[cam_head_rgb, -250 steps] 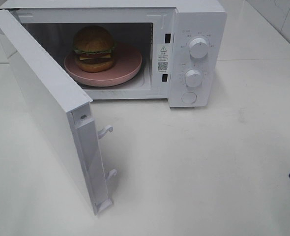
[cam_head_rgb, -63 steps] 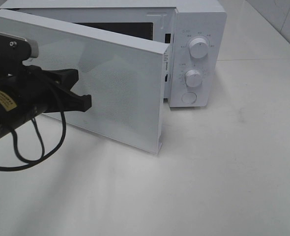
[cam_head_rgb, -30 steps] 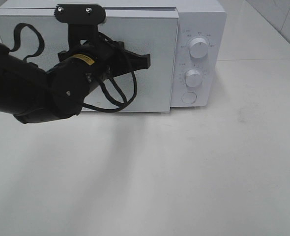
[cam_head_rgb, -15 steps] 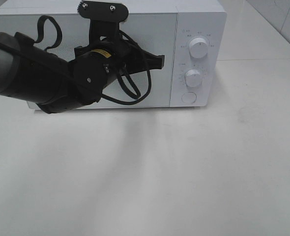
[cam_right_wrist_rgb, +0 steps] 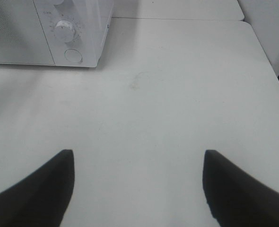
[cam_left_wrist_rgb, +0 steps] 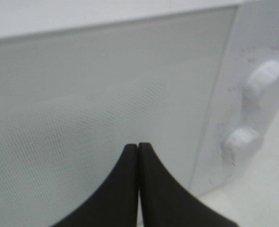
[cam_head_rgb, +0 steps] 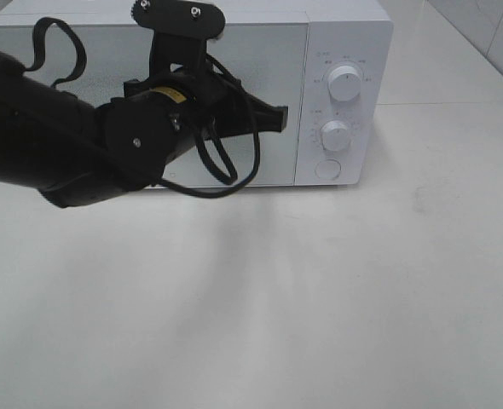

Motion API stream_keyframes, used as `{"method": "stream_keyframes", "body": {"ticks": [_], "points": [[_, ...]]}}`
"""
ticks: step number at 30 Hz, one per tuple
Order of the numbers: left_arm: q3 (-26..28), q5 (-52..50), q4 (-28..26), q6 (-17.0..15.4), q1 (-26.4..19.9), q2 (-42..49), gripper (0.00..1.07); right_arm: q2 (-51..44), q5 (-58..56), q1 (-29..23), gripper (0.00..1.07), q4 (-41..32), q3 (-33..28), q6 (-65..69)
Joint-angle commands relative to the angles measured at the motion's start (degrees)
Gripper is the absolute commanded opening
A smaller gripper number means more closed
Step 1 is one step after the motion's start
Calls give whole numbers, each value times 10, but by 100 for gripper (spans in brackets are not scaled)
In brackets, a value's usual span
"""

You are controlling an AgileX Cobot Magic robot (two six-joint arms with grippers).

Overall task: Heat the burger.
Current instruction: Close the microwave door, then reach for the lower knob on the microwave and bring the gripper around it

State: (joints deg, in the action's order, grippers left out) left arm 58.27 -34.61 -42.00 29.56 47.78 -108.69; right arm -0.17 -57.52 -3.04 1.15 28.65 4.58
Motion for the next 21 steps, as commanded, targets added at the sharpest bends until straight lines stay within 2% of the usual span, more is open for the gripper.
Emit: {"method": "stream_keyframes", "body": {"ticks": [1,2,3,4,5,6,7,8,9,14,15,17,19,20,21], "points": [[-46,35,-6,6,16,32,5,-18,3,4,74,2,-1,-2],[-55,56,-6,6,16,38,24,-18,3,4,74,2,-1,-2],[-55,56,-6,6,16,38,24,-18,3,4,74,2,-1,-2],[-60,78,-7,6,16,44,35,-18,3,4,74,2,-1,-2],[-68,135,-16,6,14,57,69,-18,3,4,74,2,-1,-2],[-68,135,-16,6,14,57,69,-18,3,4,74,2,-1,-2],[-68,198,-30,11,14,66,97,-18,3,4,74,2,-1,-2],[-68,198,-30,11,14,66,97,-18,3,4,74,2,-1,-2],[-68,250,-29,20,14,76,102,-18,3,4,74,2,-1,-2],[-68,332,-19,50,11,85,101,-18,3,4,74,2,-1,-2],[-68,385,-10,60,-1,89,101,-18,3,4,74,2,-1,-2],[-68,409,-8,60,-12,92,101,-18,3,4,74,2,-1,-2],[-68,496,-2,58,-52,105,101,-18,3,4,74,2,-1,-2],[-68,496,-2,58,-52,105,101,-18,3,4,74,2,-1,-2],[-68,536,-1,54,-81,121,101,-18,3,4,74,2,-1,-2]]}}
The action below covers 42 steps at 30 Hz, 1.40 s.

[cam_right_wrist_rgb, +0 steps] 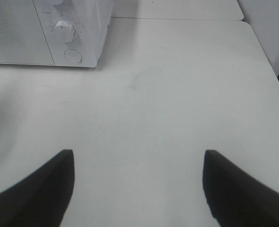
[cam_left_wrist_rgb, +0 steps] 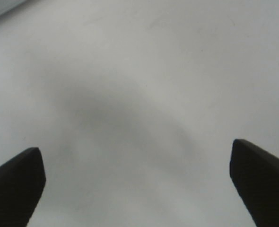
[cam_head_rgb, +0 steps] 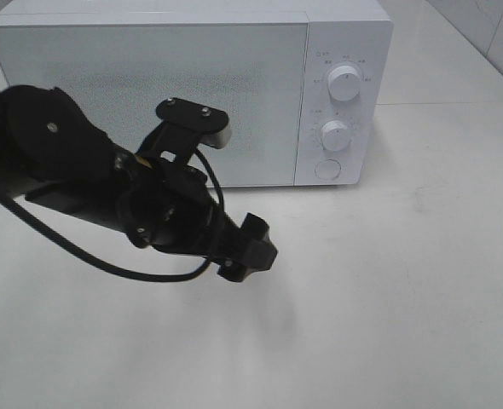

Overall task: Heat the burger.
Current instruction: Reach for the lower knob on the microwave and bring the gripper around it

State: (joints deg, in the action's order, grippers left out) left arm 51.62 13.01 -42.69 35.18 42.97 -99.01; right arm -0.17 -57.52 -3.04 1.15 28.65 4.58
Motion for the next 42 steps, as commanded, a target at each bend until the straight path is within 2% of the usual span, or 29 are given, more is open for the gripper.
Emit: {"method": "stream_keyframes", "body": {"ticks": [1,3,4,6,7,9,10,11,12,13,14,15,18,20,21,23,26,28,31,34,36,42], "points": [[-1,60,6,-2,-33,25,101,-18,3,4,74,2,-1,-2],[-1,105,7,-7,-85,56,101,-18,3,4,74,2,-1,-2],[-1,105,7,-7,-85,56,101,-18,3,4,74,2,-1,-2],[-1,162,29,-48,-149,103,101,-18,3,4,74,2,-1,-2],[-1,162,29,-48,-149,103,101,-18,3,4,74,2,-1,-2],[-1,207,66,-88,-200,138,101,-18,3,4,74,2,-1,-2],[-1,207,66,-88,-200,138,101,-18,3,4,74,2,-1,-2],[-1,223,83,-104,-216,150,101,-18,3,4,74,2,-1,-2],[-1,257,122,-133,-244,171,101,-18,3,4,74,2,-1,-2],[-1,257,122,-133,-244,171,101,-18,3,4,74,2,-1,-2],[-1,273,143,-150,-256,182,101,-18,3,4,74,2,-1,-2],[-1,303,178,-180,-276,202,101,-18,3,4,74,2,-1,-2],[-1,316,193,-191,-284,213,101,-18,3,4,74,2,-1,-2],[-1,375,256,-223,-304,253,101,-18,3,4,74,2,-1,-2],[-1,375,256,-223,-304,253,101,-18,3,4,74,2,-1,-2],[-1,407,301,-249,-304,280,101,-18,3,4,74,2,-1,-2],[-1,416,316,-261,-304,289,101,-18,3,4,74,2,-1,-2],[-3,446,371,-305,-304,323,101,-18,3,4,74,2,-1,-2],[-17,453,399,-316,-304,349,101,-18,3,4,74,2,-1,-2],[-26,454,405,-320,-304,359,101,-18,3,4,74,2,-1,-2],[-68,468,413,-332,-304,399,101,-18,3,4,74,2,-1,-2],[-119,498,415,-328,-304,465,101,-18,3,4,74,2,-1,-2]]}}
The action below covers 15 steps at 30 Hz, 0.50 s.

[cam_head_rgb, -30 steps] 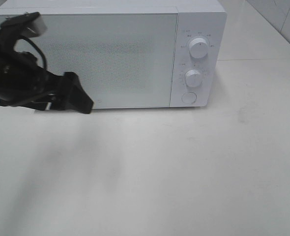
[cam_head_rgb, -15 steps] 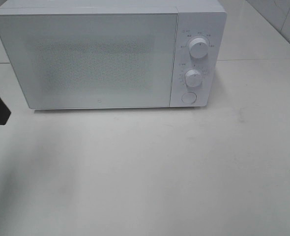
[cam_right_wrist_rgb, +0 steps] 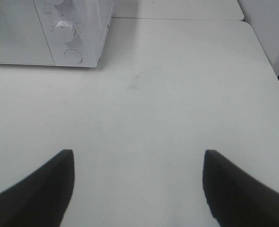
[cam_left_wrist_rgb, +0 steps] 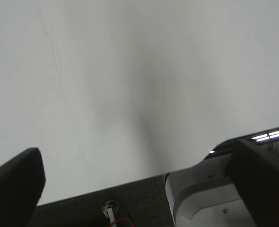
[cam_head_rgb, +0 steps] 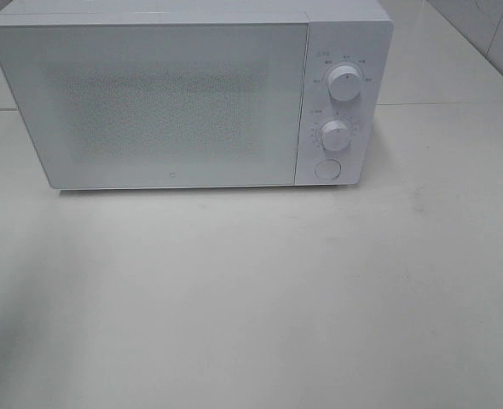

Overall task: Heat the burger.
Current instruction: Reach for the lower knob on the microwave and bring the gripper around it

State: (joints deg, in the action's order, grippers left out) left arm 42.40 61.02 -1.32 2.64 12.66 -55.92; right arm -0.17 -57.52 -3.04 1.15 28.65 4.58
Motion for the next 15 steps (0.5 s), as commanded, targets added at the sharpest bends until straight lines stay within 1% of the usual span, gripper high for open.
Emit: {"method": "stream_keyframes", "body": {"ticks": [1,2,4,5,6,7,8,10,11,13,14,15], "points": [[-35,25,1,0,-1,49,101,-18,3,4,74,2,-1,-2],[-50,28,-6,0,-1,74,101,-18,3,4,74,2,-1,-2],[-60,26,-11,0,-1,90,101,-18,3,4,74,2,-1,-2],[-77,14,-23,1,-1,118,101,-18,3,4,74,2,-1,-2],[-77,14,-23,1,-1,118,101,-18,3,4,74,2,-1,-2],[-98,1,-31,10,-1,151,101,-18,3,4,74,2,-1,-2],[-98,1,-31,10,-1,151,101,-18,3,4,74,2,-1,-2],[-129,6,-40,21,-1,201,101,-18,3,4,74,2,-1,-2],[-129,6,-40,21,-1,201,101,-18,3,4,74,2,-1,-2],[-126,5,-41,18,-1,249,101,-18,3,4,74,2,-1,-2],[-126,5,-41,18,-1,249,101,-18,3,4,74,2,-1,-2],[-126,5,-40,18,-1,282,101,-18,3,4,74,2,-1,-2]]}}
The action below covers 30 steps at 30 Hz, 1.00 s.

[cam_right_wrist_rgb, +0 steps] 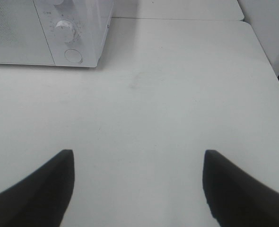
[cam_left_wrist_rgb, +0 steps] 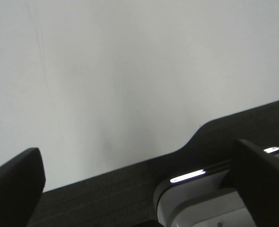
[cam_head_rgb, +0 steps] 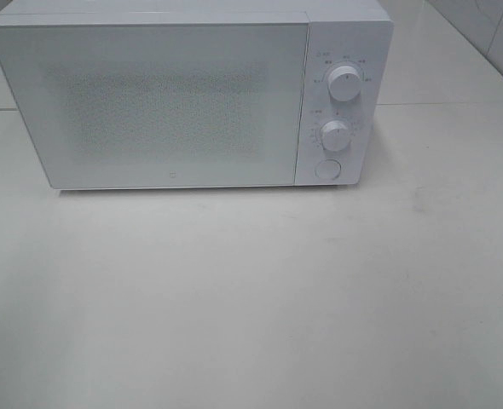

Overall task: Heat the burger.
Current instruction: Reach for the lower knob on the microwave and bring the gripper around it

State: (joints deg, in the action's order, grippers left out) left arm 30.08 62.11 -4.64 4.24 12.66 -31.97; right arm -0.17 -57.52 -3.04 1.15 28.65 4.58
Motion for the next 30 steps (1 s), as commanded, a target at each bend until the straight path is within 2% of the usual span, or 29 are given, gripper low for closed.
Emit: {"method": "stream_keyframes", "body": {"ticks": [1,16,18,19,21,22,24,30], "points": [[-3,-6,-6,2,-1,42,101,-18,3,4,74,2,-1,-2],[-3,-8,-38,-1,-5,256,101,-18,3,4,74,2,-1,-2],[-3,-8,-38,-1,-33,303,100,-18,3,4,74,2,-1,-2],[-3,-8,-38,-1,-33,303,100,-18,3,4,74,2,-1,-2],[-3,-8,-38,-1,-79,339,100,-18,3,4,74,2,-1,-2],[-3,-8,-38,-1,-79,339,100,-18,3,4,74,2,-1,-2],[-2,-9,-41,-1,-128,334,100,-17,3,4,74,2,-1,-1],[-2,-9,-41,-1,-144,336,100,-17,3,4,74,2,-1,-2]]}}
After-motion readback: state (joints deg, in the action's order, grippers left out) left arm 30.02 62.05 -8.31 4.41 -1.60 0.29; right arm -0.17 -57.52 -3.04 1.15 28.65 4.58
